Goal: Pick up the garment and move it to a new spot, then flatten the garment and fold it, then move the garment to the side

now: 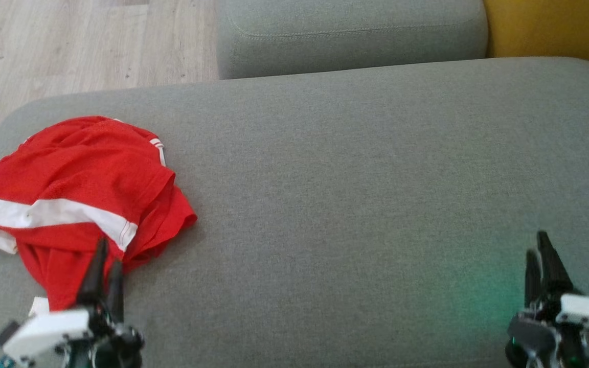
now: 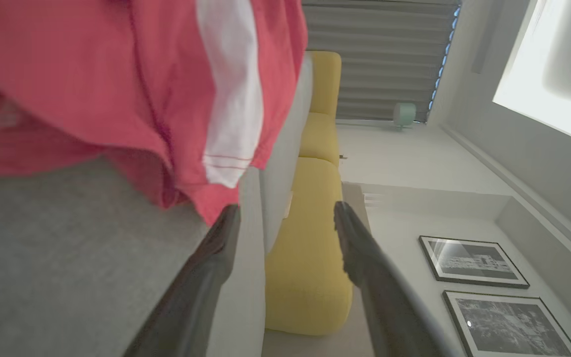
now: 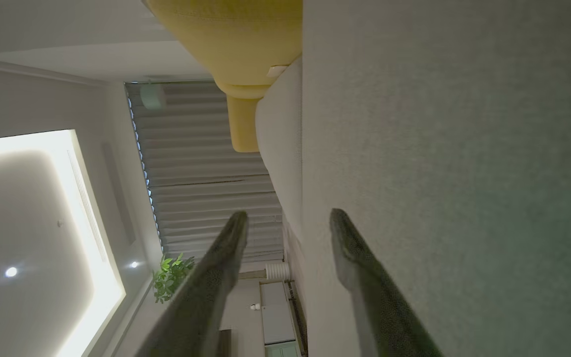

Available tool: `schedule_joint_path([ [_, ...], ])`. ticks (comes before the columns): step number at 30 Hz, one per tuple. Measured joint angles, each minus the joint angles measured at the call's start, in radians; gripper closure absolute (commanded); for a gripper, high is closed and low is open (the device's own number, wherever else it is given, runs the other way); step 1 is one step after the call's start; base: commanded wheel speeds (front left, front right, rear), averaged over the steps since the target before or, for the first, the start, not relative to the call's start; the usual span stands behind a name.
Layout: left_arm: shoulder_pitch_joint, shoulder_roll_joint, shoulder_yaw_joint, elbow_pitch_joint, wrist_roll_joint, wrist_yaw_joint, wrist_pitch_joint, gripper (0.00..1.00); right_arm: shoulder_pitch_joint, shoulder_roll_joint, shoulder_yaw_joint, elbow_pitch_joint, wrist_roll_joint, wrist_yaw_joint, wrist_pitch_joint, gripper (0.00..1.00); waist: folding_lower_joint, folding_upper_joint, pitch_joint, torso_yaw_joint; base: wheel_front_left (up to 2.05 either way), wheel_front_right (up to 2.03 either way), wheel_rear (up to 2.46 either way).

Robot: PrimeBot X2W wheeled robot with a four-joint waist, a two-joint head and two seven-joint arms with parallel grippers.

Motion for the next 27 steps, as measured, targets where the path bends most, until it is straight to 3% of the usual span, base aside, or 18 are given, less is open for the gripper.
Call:
schedule_joint_path([
  [15,0.035,-0.006,0.004,0.0,0.037,0.002,-0.037,0.0,0.023,0.002,0.012,0.008,-0.072,0.0,-0.039,0.0,0.0,0.0,-0.008,-0.002,0.0,0.0,0.0],
  [27,0.032,-0.006,0.045,-0.052,0.157,0.008,-0.074,0.0,0.019,0.002,0.0,-0.027,-0.282,0.0,-0.072,0.0,0.0,0.0,-0.012,-0.001,0.0,0.0,0.0],
])
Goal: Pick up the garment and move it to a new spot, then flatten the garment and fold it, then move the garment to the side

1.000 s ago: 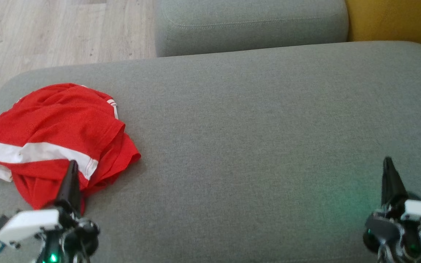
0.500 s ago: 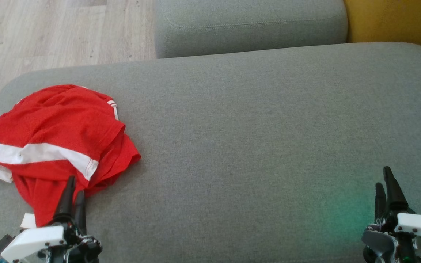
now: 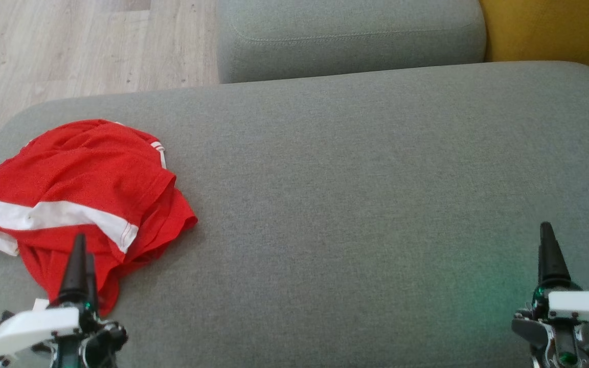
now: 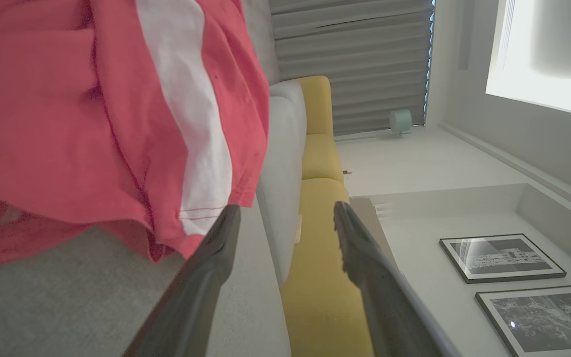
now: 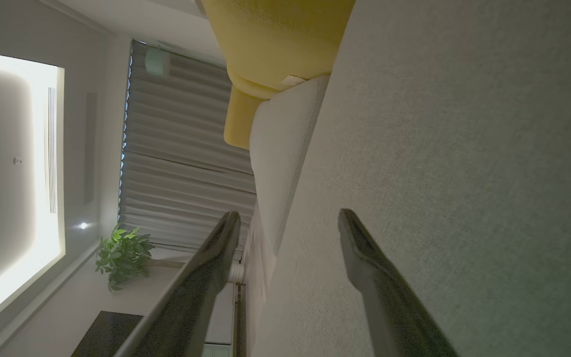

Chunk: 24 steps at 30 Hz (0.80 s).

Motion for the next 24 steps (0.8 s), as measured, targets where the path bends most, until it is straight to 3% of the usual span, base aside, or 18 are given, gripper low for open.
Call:
schedule_joint_path([
  [12,-0.012,0.0,0.005,-0.11,0.145,0.036,-0.034,0.0,-0.023,0.0,0.018,-0.09,-0.27,0.0,-0.036,0.0,0.0,0.0,-0.001,0.003,0.0,0.0,0.0],
  [24,-0.008,0.0,-0.081,-0.184,0.36,0.079,-0.069,0.0,-0.022,0.0,0.079,-0.142,-0.504,0.0,-0.068,0.0,0.0,0.0,-0.003,-0.004,0.0,0.0,0.0],
])
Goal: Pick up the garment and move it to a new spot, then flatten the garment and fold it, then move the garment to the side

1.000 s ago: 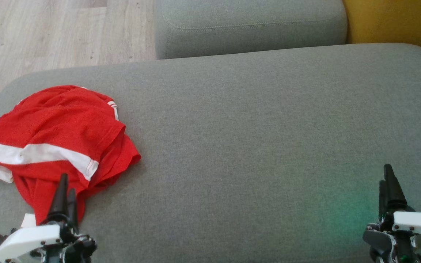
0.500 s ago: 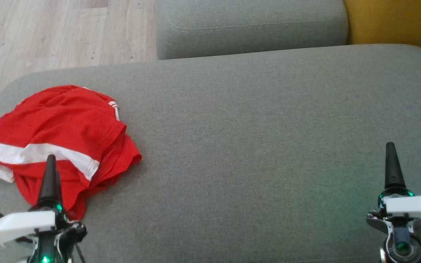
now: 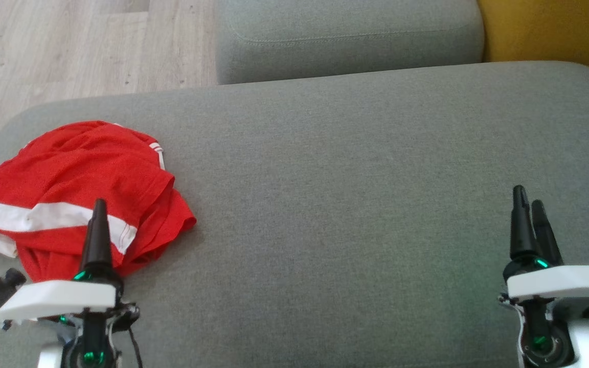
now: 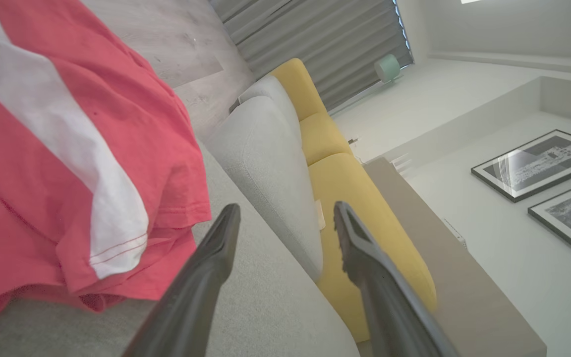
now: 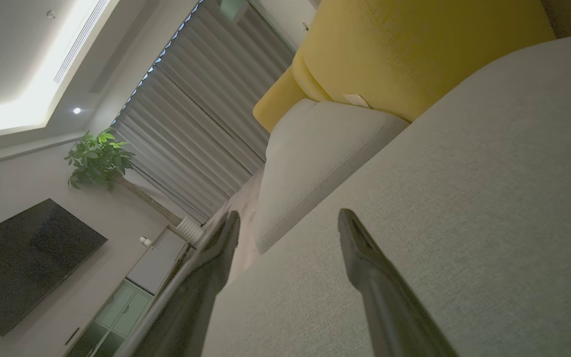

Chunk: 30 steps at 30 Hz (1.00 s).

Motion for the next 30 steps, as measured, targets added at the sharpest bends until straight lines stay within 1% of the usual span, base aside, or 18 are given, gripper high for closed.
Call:
schedule_joint_path([
  [11,0.005,0.001,-0.069,-0.021,0.219,0.01,-0.027,0.0,0.0,0.0,0.037,-0.012,-0.196,0.0,-0.031,0.0,0.0,0.0,-0.003,-0.009,0.0,0.0,0.0],
  [20,0.007,0.002,-0.118,-0.041,0.38,0.042,-0.058,0.0,0.001,0.0,0.049,-0.014,-0.349,0.0,-0.056,0.0,0.0,0.0,-0.007,-0.006,0.0,0.0,0.0],
  [21,0.007,0.002,-0.118,-0.041,0.38,0.042,-0.058,0.0,0.001,0.0,0.049,-0.014,-0.349,0.0,-0.056,0.0,0.0,0.0,-0.007,-0.006,0.0,0.0,0.0],
  [27,0.022,0.002,-0.137,-0.054,0.465,0.062,-0.075,0.0,0.002,0.0,0.054,-0.019,-0.436,0.0,-0.075,0.0,0.0,0.0,-0.009,-0.006,0.0,0.0,0.0],
  [30,0.022,0.002,-0.149,-0.069,0.504,0.064,-0.079,0.0,0.002,-0.001,0.057,-0.022,-0.478,0.0,-0.084,0.0,0.0,0.0,-0.01,-0.006,0.0,0.0,0.0],
])
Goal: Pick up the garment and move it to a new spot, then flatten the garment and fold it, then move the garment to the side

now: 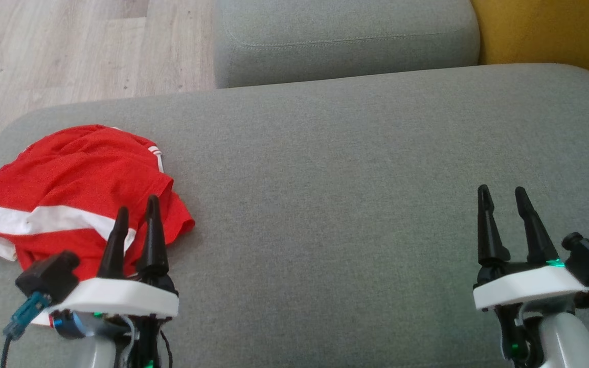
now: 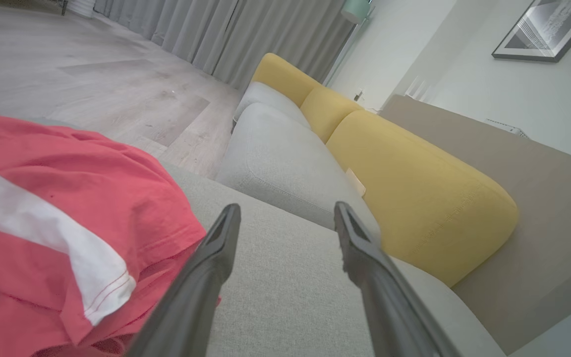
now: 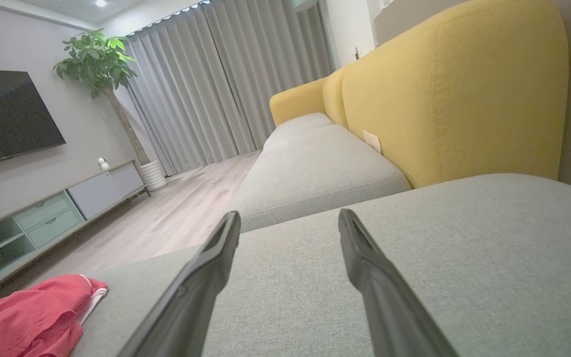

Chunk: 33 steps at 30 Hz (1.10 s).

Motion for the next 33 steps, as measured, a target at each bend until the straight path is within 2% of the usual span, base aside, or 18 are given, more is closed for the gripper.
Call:
schedule_joint_path([
  [21,0.002,0.025,-0.078,-0.061,0.278,0.06,-0.062,0.0,0.0,0.0,0.028,-0.04,-0.306,0.0,-0.062,0.0,0.0,0.0,-0.015,-0.002,0.0,0.0,0.0],
  [26,0.023,0.028,-0.106,-0.058,0.336,0.068,-0.079,0.0,0.004,-0.001,0.039,-0.016,-0.296,0.0,-0.081,0.0,0.0,0.0,-0.019,0.0,0.0,0.0,0.0],
  [33,0.044,0.021,-0.062,-0.037,0.32,0.068,-0.103,0.0,0.007,-0.001,0.093,0.059,-0.138,0.0,-0.097,0.0,0.0,0.0,-0.023,0.003,0.0,0.0,0.0],
])
